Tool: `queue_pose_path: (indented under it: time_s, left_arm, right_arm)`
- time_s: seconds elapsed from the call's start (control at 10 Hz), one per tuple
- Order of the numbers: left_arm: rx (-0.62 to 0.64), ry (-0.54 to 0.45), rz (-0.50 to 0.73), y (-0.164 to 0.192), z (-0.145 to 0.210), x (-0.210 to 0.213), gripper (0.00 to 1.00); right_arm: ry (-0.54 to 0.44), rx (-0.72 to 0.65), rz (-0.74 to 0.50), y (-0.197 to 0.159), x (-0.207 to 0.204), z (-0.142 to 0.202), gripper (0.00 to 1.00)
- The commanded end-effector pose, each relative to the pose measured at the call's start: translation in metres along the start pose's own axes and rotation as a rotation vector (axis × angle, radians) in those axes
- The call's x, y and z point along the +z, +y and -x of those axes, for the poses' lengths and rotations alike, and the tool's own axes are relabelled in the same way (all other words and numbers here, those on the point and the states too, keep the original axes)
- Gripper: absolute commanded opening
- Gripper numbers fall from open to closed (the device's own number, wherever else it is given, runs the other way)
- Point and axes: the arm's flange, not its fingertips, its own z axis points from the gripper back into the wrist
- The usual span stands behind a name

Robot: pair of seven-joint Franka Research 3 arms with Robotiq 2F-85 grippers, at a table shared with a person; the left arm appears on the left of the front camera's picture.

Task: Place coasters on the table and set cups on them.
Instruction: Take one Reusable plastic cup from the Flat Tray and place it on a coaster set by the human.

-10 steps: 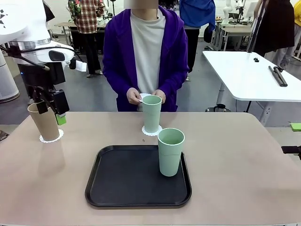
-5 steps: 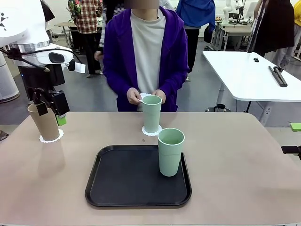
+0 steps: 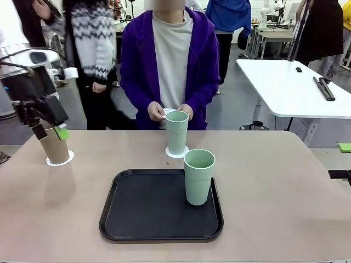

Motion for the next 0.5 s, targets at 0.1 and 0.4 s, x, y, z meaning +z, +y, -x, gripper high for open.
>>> queue_pose_path:
  time_s: [0.1,0.4]
  left_arm:
    - [0.108,-0.171,0.358,0.083,0.038,0.026,1.00]
    - [0.139,-0.277,0.544,0.147,0.081,0.034,1.00]
  right_arm:
    - [-0.003,0.001,-0.013,0.001,0.001,0.000,1.00]
    - [-0.003,0.001,-0.013,0.001,0.001,0.000,1.00]
